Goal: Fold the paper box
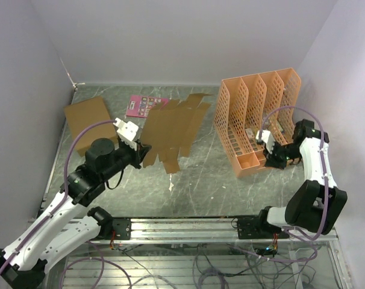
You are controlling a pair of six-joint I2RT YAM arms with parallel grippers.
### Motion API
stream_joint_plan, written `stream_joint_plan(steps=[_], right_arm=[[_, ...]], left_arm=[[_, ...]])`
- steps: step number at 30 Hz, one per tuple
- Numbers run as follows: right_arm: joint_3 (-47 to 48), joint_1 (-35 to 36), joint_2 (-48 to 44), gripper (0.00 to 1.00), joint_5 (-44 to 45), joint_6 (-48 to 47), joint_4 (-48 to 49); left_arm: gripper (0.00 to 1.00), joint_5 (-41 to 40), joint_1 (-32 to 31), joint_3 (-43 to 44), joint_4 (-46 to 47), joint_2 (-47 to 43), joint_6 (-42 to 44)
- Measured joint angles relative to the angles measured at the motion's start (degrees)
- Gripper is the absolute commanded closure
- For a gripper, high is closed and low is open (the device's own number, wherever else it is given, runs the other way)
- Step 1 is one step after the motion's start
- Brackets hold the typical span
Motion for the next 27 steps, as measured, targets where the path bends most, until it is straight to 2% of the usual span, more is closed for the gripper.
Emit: stream_joint_plan(steps=[3, 6, 10, 14, 20, 27], right_arm=[[-3.80, -3.39, 0.81, 1.00, 6.21, -5.22, -2.21], [-9.07, -4.72, 1.31, 1.00, 10.49, -7.91, 0.44], [-13.75, -4.70, 5.16, 1.00, 11.87, -8.22, 5.88], [-14.01, -3.80, 9.27, 1.00, 10.73, -6.03, 12.48], [-13.81, 7.91, 10.25, 1.00, 10.88, 2.16, 20.41], [-7.10, 17.75, 17.44, 1.00, 10.40, 9.81, 21.77]], left_arm=[[0.93, 0.04, 0.00, 0.00, -0.61, -1.07, -0.02], [0.93, 0.26, 0.00, 0.00, -0.92, -1.68, -0.15], [0.93, 0.33, 0.00, 0.00, -1.25, -2.27, -0.20], [0.93, 0.33, 0.00, 0.00, -1.92, -3.10, -0.20], [0.93, 0.31, 0.00, 0.24, -3.15, -4.26, -0.20], [0.93, -0.11, 0.00, 1.95, -4.92, -5.95, -0.22]])
